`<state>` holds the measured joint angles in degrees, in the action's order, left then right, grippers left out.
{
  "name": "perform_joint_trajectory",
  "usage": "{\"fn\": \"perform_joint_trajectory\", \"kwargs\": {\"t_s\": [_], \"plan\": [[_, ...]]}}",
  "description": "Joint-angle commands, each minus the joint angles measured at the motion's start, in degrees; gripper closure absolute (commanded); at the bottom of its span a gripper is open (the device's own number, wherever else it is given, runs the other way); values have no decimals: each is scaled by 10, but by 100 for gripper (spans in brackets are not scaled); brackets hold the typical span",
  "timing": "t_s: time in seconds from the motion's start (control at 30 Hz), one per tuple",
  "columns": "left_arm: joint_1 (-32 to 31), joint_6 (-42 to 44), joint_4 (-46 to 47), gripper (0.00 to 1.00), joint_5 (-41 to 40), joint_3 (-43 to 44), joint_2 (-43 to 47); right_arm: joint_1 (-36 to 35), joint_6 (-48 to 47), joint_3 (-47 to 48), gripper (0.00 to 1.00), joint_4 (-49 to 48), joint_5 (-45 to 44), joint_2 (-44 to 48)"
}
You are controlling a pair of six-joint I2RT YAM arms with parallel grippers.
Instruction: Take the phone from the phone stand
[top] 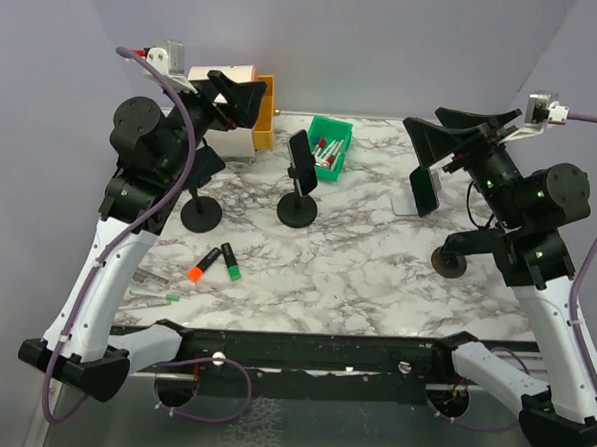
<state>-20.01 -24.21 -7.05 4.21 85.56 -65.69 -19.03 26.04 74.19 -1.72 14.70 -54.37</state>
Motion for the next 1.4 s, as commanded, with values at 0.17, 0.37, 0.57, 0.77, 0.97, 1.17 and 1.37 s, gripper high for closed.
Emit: {"fn": "perform_joint_trajectory", "kwargs": {"t_s": [0.17, 0.37, 0.57, 0.77, 0.97, 1.17, 1.37], "plan": [[-8, 5, 28, 1, -2, -36, 41, 1, 3, -33, 2, 5, -77, 13], [-9, -4, 43, 1, 26, -88, 45, 1, 44, -27, 5, 116, -297, 2], [-13, -5, 100, 1, 79, -184, 62, 1, 24, -21, 1, 209, -417, -1], [-15, -3, 156, 1, 49, -295, 95, 1, -36, -91, 0, 214, -463, 14], [-24, -9, 172, 1, 26, -348, 113, 3, -21, -140, 0, 266, -457, -17], [-52, 7, 172, 1, 0, -366, 139, 7, 21, -185, 2, 283, -501, 34], [-72, 12, 172, 1, -12, -371, 162, 7, 68, -123, 0, 418, -560, 64]]}}
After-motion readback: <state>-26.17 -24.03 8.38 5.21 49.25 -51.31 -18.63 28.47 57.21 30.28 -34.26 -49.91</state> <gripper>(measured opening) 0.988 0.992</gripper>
